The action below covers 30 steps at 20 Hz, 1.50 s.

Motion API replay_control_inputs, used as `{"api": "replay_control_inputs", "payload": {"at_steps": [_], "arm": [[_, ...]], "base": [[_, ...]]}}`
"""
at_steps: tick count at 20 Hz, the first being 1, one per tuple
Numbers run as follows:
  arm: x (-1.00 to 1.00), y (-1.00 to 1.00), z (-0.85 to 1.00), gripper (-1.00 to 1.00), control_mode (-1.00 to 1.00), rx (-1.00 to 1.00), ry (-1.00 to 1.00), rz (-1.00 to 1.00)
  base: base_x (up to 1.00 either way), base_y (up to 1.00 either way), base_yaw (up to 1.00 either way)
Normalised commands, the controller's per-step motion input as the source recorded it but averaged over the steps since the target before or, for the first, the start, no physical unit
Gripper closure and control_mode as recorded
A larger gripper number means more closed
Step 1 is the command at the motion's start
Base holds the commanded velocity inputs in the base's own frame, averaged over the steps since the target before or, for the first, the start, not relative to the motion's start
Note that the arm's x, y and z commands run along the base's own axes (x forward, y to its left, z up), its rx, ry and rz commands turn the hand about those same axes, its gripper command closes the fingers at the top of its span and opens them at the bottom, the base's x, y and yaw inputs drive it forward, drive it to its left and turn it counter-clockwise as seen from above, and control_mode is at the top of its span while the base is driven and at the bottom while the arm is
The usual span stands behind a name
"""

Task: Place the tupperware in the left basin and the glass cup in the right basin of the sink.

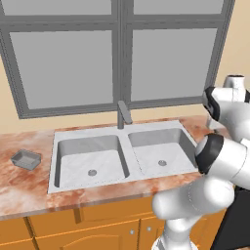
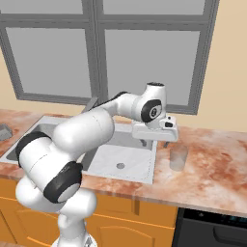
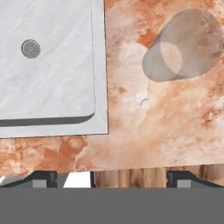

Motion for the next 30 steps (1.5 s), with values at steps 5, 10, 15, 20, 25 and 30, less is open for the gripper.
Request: {"api": "replay_control_inputs", "payload": {"at_steps": [5,10,15,20,25,30], "arm": [[0.22,-0.38,-0.08,-1.0,-1.0,0.0,0.0,0.01],[0.15,-0.14,-0.1,-1.0,-1.0,0.01,-0.01,0.01],[0.25,0.07,-0.18,-1.0,-1.0,0.01,-0.03,0.01],[0.33,0.03,-0.3,-1.0,-1.0,0.0,-0.01,0.0],[0.26,-0.11,-0.3,-1.0,-1.0,0.0,-0.01,0.0],[0.16,-0.18,-0.23,-1.0,-1.0,0.0,0.0,0.0]], "base": [[0.0,0.0,0.0],[0.0,0.0,0.0],[0.0,0.0,0.0],[0.0,0.0,0.0],[0.0,0.0,0.0],[0.0,0.0,0.0]]}}
